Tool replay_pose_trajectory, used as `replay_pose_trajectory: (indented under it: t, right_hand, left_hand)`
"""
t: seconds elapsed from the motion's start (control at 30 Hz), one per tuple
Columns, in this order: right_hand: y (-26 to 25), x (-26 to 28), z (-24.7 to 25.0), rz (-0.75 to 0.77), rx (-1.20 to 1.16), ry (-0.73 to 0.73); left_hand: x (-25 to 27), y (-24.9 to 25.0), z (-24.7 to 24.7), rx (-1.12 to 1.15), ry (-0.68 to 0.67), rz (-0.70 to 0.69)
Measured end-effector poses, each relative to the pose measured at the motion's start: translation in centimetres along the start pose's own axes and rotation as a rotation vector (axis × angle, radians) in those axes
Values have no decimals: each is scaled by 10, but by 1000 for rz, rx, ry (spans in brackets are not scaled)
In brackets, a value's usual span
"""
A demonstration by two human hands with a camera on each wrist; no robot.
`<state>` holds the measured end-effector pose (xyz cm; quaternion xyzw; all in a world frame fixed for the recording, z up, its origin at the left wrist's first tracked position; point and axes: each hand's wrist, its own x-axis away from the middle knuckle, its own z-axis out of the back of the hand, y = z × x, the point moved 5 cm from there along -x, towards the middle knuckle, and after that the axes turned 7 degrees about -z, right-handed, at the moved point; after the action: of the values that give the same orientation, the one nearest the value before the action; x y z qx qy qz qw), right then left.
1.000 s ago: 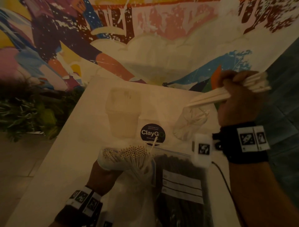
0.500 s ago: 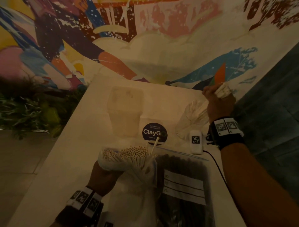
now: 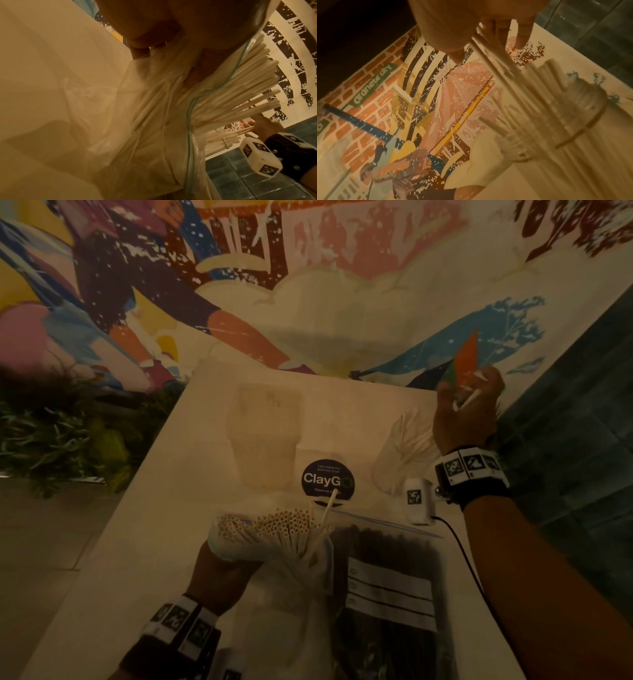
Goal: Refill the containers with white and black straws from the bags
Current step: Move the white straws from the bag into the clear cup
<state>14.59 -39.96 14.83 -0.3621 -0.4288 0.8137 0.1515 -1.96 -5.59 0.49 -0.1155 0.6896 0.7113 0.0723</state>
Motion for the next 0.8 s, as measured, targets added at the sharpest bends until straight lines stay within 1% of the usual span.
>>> replay_pose_trajectory:
  t: [0.03,0.07,0.1,0.17,0.2,0.23,0.27,0.3,0.33,0.37,0.43,0.53,0.57,0.63,0.67,0.7,0.8]
  right_hand:
    - [0,0,0,32,-16,14]
    - [1,1,-2,46,4,-10]
    - [4,1,-9,53,94,-82]
    - [18,6,-28,38,374,-323]
    - [25,10,-35,19,469,-420]
    - [29,12,-37,4,511,-456]
    - [29,13,-36,4,508,-438]
    - [26,13,-34,29,481,-388]
    - [20,14,-32,71,457,-344]
    - [15,15,-31,101,436,-332]
    - [10,20,-30,105,418,-367]
    - [8,17,-29,95,453,-357]
    - [10,15,-32,100,522,-381]
    - [19,15,-39,86,706,-491]
    - [23,15,-40,81,739,-527]
    - [23,15,-40,92,712,-516]
    - [6,11,-29,190,497,-329]
  left_hand:
    - [0,0,0,2,4,-4]
    - [0,1,0,7,7,-4]
    - [0,1,0,12,7,-6]
    - [0,2,-1,19,3,-3]
    - [0,2,-1,10,3,-8]
    - [0,3,-1,-1,2,-13]
    - [0,4,-1,-4,4,-15]
    - [0,4,0,-7,13,-13]
    - [0,5,1,-14,17,-16]
    - [0,6,1,-24,15,-20]
    - [0,8,0,-27,-2,-26]
    - [0,9,-1,-22,1,-40]
    - [0,8,0,-15,3,-32]
    - [0,6,0,-3,1,-22]
    - [0,7,-1,-5,-3,-26]
    - [0,8,-2,-6,-3,-33]
    - [-1,9,-3,10,9,-39]
